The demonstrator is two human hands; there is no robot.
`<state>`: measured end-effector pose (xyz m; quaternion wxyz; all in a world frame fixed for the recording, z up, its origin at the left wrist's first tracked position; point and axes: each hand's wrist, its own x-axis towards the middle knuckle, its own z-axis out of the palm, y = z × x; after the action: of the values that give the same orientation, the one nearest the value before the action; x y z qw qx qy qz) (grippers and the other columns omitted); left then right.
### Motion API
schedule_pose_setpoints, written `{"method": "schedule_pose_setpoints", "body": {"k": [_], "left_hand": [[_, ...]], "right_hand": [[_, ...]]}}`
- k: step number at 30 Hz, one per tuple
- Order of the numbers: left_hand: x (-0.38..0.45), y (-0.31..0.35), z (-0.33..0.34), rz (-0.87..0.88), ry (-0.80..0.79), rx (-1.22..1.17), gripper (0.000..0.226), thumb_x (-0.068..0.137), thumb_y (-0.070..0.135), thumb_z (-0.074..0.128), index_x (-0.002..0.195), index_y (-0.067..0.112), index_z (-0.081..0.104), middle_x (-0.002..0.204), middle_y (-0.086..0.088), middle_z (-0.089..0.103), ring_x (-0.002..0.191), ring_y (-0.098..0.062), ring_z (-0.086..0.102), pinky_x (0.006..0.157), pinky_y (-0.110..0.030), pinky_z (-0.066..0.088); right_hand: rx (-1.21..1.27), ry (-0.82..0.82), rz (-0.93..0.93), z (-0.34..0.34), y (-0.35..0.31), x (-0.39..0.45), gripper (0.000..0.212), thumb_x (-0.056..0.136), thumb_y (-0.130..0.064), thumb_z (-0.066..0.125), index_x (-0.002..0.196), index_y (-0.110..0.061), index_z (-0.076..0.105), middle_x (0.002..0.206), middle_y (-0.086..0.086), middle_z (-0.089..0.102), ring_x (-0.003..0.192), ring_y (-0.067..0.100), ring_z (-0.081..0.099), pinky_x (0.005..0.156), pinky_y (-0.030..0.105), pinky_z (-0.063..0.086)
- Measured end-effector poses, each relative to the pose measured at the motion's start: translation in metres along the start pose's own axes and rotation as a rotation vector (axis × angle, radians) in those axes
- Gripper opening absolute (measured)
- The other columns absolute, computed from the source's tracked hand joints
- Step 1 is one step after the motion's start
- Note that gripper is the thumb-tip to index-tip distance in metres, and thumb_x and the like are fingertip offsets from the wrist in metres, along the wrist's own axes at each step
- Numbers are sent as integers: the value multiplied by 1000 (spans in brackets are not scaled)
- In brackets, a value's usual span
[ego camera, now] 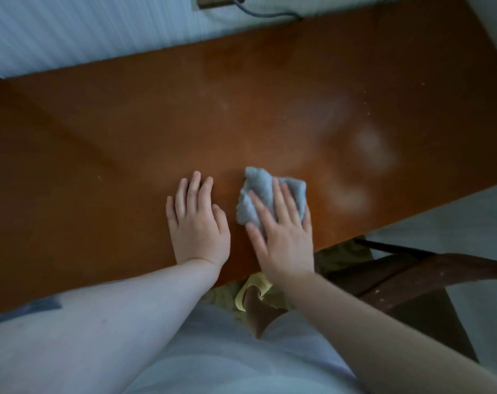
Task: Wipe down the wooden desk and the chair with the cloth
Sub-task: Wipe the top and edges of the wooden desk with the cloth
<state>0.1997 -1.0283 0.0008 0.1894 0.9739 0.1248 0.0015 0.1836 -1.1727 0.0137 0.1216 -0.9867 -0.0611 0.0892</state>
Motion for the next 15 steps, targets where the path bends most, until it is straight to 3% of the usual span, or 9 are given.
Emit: {"method": "schedule_pose_setpoints", "body": {"k": [3,6,8,11,13,15], "left_hand": [[-1,-1,-1,9,2,-4,50,95,19,28,143,22,42,155,2,33,147,-20,18,120,-43,9],[0,1,-3,5,-2,-1,55,90,21,23,143,22,41,155,2,33,147,-19,18,120,-42,8],[1,2,-4,-6,-4,6,55,92,25,22,143,23,41,155,3,32,147,-18,17,120,-40,6],[-1,2,-4,-7,-13,26,58,93,32,14,145,25,38,156,3,31,148,-18,15,120,-39,5],[-1,3,-3,-9,-4,29,58,93,32,14,145,25,38,156,3,32,148,-18,16,120,-39,5],[-1,2,-1,-7,11,30,56,92,29,19,144,23,40,155,3,33,147,-18,17,120,-40,6]], "right_hand": [[-28,-70,-283,6,-5,-4,52,101,-51,27,149,-34,34,162,0,17,150,14,3,120,44,3],[-79,-165,-483,-13,21,35,53,100,-54,27,151,-40,24,163,-4,12,149,11,2,121,42,0],[-28,-133,-255,-19,39,50,53,100,-56,26,151,-44,18,163,-6,9,149,10,1,121,46,6],[39,66,173,-15,45,32,52,102,-53,27,151,-43,19,163,-3,10,150,14,3,120,48,10],[12,74,149,-7,33,9,54,101,-53,28,152,-42,18,163,-1,11,150,16,4,119,47,9],[-6,0,-25,-2,19,1,55,100,-54,29,152,-43,18,163,-1,11,150,15,1,119,44,3]]}}
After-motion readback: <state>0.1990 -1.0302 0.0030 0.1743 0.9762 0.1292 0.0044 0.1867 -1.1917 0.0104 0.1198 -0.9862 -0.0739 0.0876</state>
